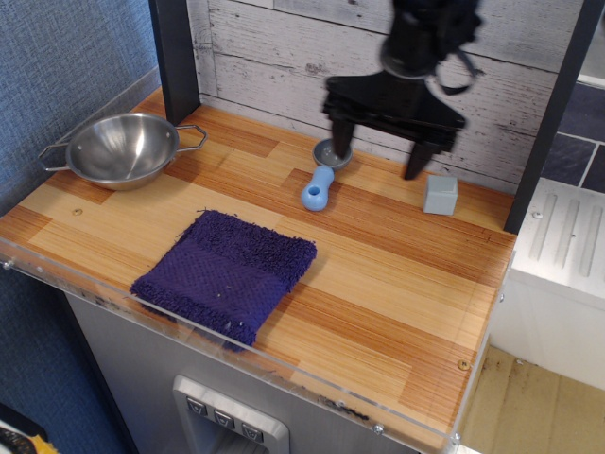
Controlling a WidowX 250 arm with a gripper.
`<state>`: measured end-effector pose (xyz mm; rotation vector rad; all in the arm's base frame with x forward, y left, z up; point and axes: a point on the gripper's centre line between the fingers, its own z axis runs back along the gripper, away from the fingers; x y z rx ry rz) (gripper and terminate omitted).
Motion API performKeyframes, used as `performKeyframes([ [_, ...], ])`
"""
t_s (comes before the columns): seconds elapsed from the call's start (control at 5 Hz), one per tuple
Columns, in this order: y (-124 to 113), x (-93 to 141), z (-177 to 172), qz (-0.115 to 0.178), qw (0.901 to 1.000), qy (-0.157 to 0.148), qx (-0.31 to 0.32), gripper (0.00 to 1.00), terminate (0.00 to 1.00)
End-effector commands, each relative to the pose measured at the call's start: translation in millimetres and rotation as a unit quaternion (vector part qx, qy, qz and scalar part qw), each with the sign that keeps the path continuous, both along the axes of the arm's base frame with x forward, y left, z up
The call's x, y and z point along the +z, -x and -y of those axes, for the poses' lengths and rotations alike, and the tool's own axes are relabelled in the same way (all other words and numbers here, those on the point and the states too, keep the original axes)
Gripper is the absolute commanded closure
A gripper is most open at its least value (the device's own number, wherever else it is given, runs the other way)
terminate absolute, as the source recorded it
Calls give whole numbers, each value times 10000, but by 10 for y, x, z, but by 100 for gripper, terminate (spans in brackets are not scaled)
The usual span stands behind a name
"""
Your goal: Put the spoon to the right of the napkin
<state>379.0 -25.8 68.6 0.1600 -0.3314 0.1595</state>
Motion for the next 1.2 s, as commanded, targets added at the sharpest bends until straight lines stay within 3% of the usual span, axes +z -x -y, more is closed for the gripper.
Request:
performKeyframes([
  [0.0,-133,-60,-280,-119,9994,326,77,0,0],
  [0.6,-30,-342,-486,-847,9949,543,82,0,0],
  [0.8,10,-407,-488,-918,9939,597,95,0,0],
  [1.0,13,-424,-479,-905,9943,557,94,100,0],
])
